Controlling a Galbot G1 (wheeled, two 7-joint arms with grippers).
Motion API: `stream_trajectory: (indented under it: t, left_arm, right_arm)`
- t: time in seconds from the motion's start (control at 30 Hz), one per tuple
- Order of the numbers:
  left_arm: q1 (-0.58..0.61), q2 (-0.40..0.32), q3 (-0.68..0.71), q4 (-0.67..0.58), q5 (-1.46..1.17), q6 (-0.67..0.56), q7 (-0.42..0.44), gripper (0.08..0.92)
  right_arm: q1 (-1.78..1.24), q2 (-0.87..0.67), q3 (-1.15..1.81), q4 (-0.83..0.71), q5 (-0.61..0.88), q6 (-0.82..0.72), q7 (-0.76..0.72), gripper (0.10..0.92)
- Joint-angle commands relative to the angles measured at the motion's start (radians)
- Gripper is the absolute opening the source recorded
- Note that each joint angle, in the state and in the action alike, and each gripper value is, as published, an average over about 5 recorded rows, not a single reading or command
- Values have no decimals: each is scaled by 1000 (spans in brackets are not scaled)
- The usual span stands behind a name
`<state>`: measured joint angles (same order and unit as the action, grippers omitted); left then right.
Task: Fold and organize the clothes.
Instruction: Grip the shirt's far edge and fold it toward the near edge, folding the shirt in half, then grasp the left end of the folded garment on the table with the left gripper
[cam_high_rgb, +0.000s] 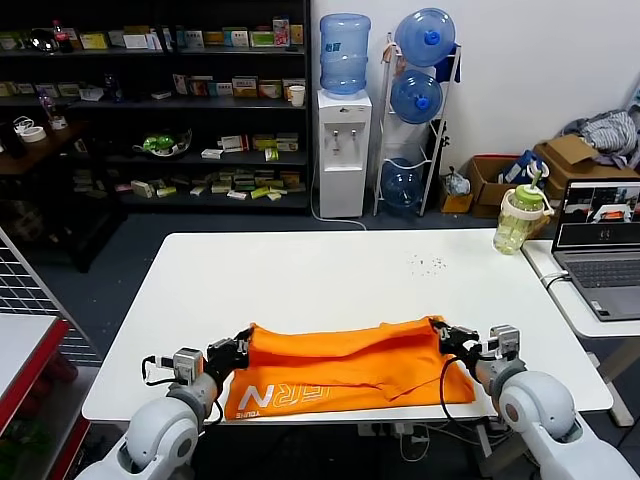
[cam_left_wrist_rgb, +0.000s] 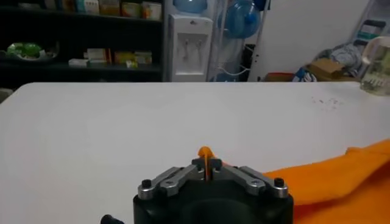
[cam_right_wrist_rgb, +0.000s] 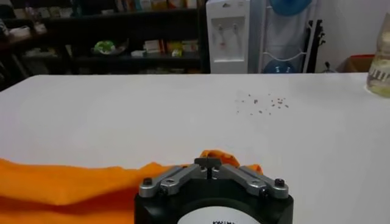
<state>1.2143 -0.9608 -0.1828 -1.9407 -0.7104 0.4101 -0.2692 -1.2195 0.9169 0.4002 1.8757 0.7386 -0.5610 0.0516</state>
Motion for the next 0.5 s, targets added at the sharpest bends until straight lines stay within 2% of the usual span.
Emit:
stream_trajectory:
  t: [0.03, 0.3, 0.5]
  left_arm:
    - [102, 5, -24, -77, 17, 13, -13, 230]
    - [157, -6, -68, -80, 48, 15, -14, 456]
    - [184, -53, -75, -26, 102, -9, -1, 637]
  right_arm:
    - [-101, -20, 52, 96, 0, -12, 8, 241]
    - [-142, -18, 101, 121, -10, 1, 5, 475]
    - [-191, -4, 148, 139, -17, 14, -7, 648]
